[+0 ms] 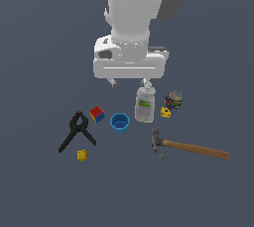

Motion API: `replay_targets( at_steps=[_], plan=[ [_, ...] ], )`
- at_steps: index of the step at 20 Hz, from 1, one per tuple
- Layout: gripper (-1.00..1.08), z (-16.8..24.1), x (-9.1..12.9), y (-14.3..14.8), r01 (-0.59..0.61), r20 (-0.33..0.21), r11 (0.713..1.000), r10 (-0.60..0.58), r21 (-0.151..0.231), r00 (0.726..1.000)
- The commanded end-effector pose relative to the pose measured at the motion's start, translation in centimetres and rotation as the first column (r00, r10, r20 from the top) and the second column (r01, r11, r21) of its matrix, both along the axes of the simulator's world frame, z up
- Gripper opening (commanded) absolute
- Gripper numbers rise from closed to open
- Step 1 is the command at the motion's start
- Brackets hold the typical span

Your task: Pick up a designated object from a clutter of objects.

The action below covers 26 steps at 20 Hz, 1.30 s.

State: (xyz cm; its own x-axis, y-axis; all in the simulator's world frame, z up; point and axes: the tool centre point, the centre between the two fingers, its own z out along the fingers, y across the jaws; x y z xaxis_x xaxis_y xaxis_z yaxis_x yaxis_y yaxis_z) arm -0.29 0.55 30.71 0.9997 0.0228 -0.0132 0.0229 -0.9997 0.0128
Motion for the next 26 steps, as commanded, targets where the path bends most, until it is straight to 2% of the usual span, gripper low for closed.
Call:
replay_targets(
  at_steps=[1, 16, 21, 26],
  plan=[
    [1.0, 0.0, 0.0, 0.0, 0.0, 0.0, 1.0, 0.0, 0.0, 1.0],
    [1.0, 0.0, 0.1, 1.0, 0.019, -0.006, 1.0, -0.019, 0.012, 1.0],
    [1.0, -1.3, -0.1, 2.7, 0.012, -0.005, 1.0, -0.012, 0.006, 1.0],
    [1.0, -3.8, -0.6, 5.7, -0.001, -0.002, 1.0, 0.001, -0.003, 1.0]
  ],
)
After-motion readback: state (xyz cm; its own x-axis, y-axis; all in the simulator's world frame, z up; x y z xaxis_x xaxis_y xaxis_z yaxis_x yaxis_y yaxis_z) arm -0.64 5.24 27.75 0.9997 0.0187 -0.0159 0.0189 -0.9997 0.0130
